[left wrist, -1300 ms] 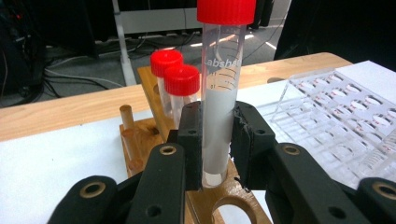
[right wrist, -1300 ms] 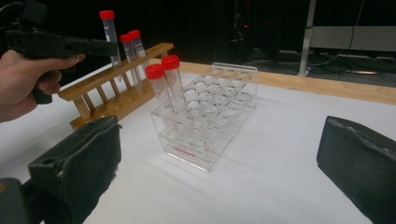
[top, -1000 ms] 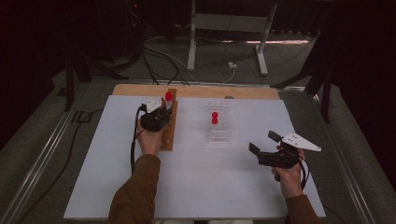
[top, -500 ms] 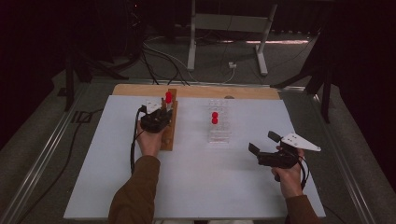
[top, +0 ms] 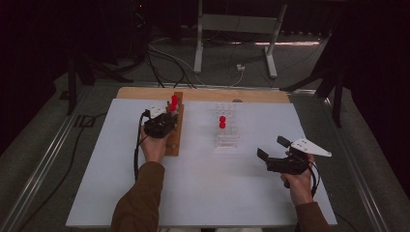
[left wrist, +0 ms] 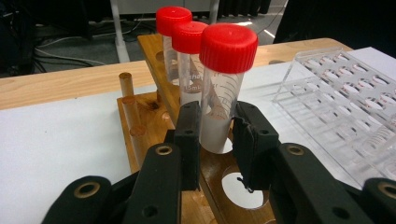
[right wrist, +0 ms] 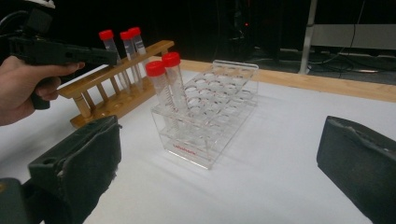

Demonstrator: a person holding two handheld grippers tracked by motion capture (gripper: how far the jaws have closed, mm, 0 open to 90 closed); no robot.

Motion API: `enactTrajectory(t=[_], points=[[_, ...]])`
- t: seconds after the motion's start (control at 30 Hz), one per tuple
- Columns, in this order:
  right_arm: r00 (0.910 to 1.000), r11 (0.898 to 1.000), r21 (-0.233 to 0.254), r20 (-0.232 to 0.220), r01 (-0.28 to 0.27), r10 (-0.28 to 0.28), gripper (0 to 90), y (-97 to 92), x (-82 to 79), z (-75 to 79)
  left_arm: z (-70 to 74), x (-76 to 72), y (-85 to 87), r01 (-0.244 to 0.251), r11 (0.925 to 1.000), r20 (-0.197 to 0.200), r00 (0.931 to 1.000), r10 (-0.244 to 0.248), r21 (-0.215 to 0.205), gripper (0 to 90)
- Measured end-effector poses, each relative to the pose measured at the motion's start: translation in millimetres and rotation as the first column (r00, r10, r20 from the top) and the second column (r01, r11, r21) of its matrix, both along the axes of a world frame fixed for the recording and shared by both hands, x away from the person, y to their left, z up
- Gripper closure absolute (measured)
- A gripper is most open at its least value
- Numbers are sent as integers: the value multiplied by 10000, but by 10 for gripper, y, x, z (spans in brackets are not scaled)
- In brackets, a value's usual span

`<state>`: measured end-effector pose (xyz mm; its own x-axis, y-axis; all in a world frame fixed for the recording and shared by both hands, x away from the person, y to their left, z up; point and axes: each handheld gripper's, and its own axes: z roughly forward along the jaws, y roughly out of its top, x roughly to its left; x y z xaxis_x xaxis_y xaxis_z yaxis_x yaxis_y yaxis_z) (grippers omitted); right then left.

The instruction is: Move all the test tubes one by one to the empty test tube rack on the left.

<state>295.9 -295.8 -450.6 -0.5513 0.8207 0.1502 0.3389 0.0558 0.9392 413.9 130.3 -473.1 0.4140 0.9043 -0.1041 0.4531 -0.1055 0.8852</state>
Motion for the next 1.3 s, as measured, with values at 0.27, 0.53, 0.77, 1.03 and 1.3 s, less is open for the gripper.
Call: enactTrajectory(t=[0.27,0.53,0.77,1.03,1.3], points=[[10000,10000,26,-24,3,-3,0,0,1,-3,4,2,15,7,10000,-46,10000,-7,-51,702],[10000,10000,7,-41,11,-11,0,2,6,-12,56,-41,40,46,9999,-58,10000,-46,-162,436],[10000,10000,-17,-82,3,-3,0,18,10,-24,143,-156,92,176,9995,-46,9998,-177,-251,248],[9999,10000,-32,-126,15,-15,0,43,13,-33,255,-396,195,361,9980,297,9990,-346,-520,164],[10000,10000,-52,-100,2,-2,0,69,9,-32,329,-673,311,467,9964,545,9976,-429,-707,15]])
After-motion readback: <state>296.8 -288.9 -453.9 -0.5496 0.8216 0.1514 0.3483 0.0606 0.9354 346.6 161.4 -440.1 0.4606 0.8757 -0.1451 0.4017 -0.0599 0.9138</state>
